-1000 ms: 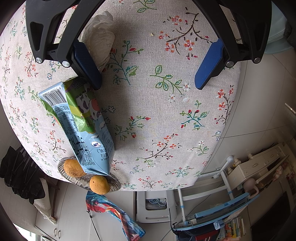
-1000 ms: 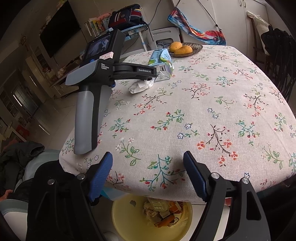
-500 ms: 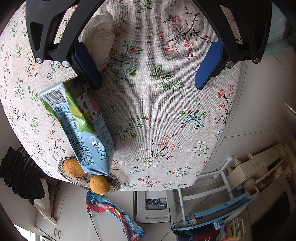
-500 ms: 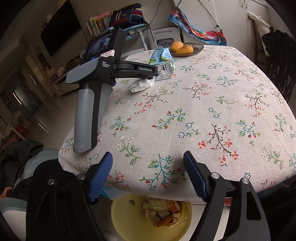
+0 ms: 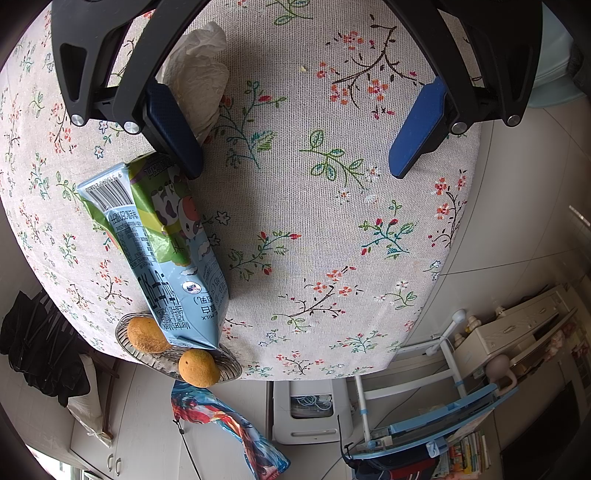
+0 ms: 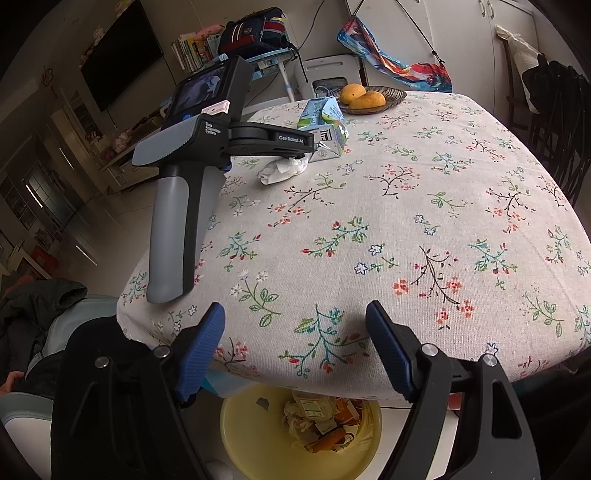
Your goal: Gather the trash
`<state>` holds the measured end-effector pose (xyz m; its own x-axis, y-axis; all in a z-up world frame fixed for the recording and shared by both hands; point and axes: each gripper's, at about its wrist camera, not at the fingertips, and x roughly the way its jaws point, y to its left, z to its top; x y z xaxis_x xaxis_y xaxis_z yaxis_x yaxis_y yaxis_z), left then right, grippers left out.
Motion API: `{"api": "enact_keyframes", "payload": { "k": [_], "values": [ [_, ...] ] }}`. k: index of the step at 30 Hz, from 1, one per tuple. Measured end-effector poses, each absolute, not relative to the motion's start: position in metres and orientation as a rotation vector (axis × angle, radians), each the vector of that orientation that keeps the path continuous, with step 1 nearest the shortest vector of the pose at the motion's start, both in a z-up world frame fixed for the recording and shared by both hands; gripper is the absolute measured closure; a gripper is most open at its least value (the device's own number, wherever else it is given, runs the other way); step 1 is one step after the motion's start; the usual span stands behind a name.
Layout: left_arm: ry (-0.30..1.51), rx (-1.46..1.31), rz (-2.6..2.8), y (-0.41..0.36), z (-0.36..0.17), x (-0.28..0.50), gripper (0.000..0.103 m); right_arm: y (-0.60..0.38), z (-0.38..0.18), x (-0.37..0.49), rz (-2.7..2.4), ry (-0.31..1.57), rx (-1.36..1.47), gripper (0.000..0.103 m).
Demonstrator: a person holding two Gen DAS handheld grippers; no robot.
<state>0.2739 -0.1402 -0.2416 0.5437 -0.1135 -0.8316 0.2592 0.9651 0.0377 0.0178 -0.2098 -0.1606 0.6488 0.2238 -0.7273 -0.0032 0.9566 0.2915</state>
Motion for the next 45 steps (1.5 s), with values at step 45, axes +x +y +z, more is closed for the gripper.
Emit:
{"api": "enact_keyframes", "payload": {
  "k": [45],
  "values": [
    [0.972,0.163,-0.222,-0.14,-0.242,0.273,0.006,-0.204,-0.157,0.003,0.028,0.855,0.123,0.027]
  ]
}}
